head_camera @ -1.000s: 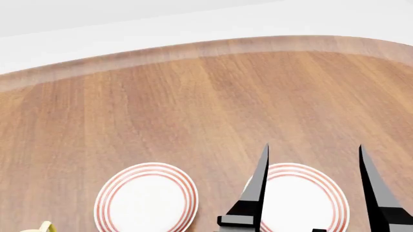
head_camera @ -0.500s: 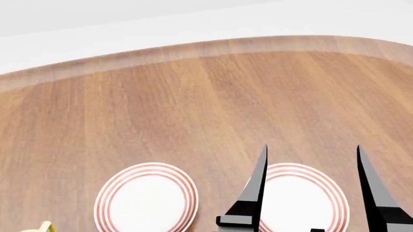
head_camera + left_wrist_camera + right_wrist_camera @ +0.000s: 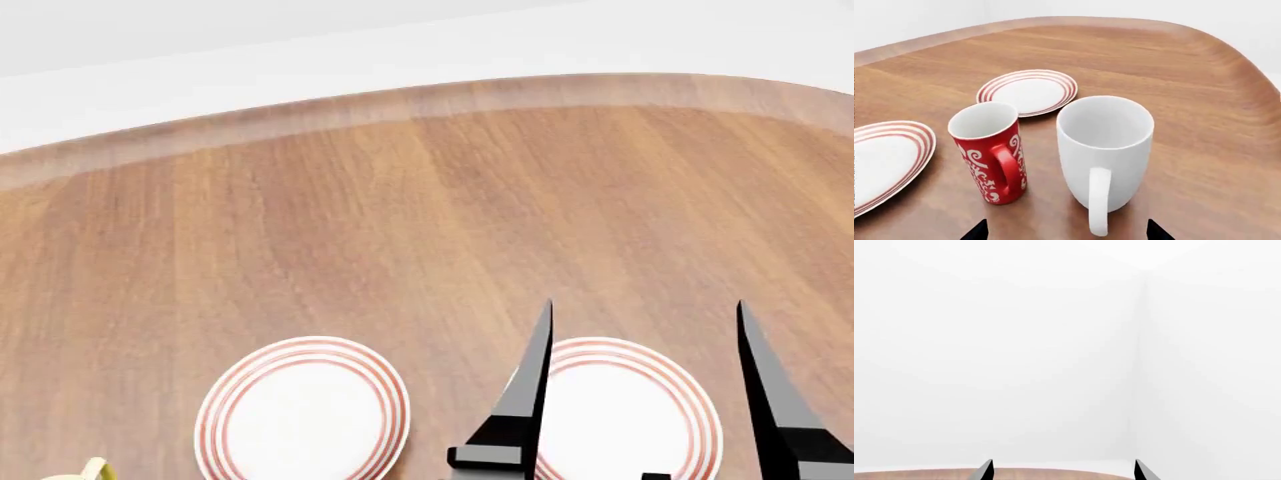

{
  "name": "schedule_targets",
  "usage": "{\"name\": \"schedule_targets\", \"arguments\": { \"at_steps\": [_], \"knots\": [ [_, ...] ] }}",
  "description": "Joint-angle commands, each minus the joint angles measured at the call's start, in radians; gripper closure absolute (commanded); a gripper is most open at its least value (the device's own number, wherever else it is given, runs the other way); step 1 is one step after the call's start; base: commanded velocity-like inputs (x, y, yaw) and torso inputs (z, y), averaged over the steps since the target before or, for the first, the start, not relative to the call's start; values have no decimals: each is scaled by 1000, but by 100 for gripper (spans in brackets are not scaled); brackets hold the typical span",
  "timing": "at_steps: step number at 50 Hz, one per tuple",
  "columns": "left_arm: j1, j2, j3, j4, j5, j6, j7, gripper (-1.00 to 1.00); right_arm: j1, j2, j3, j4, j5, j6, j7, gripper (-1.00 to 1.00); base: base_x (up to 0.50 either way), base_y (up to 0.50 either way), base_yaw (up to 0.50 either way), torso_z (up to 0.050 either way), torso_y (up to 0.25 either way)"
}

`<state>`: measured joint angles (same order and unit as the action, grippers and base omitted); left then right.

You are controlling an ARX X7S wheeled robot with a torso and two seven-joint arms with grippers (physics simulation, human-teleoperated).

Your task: Put the white mug on the left plate.

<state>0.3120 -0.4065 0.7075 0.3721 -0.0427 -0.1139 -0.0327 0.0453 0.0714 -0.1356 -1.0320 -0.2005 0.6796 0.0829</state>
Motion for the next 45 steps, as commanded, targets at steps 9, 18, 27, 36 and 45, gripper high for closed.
{"name": "schedule_targets", "arguments": {
  "at_steps": [9, 18, 27, 36, 45],
  "knots": [
    [-76, 67, 39, -87, 45, -92, -10, -100, 4, 11, -4, 5, 15, 3, 15, -100, 0, 0, 0, 0, 0],
    [-118, 109, 70, -150, 75, -107, -13, -100, 10, 19, -20, 4, 13, 12, 22, -100, 0, 0, 0, 0, 0],
    [-154, 140, 88, -195, 90, -116, -15, -100, 7, 24, -18, 7, 21, 4, 29, -100, 0, 0, 0, 0, 0],
    [-188, 160, 97, -213, 95, -135, -12, -100, 13, 29, -29, 8, 22, 13, 35, -100, 0, 0, 0, 0, 0],
    [-189, 172, 117, -230, 102, -131, -18, -100, 11, 33, -33, 7, 25, 12, 41, -100, 0, 0, 0, 0, 0]
  ]
}}
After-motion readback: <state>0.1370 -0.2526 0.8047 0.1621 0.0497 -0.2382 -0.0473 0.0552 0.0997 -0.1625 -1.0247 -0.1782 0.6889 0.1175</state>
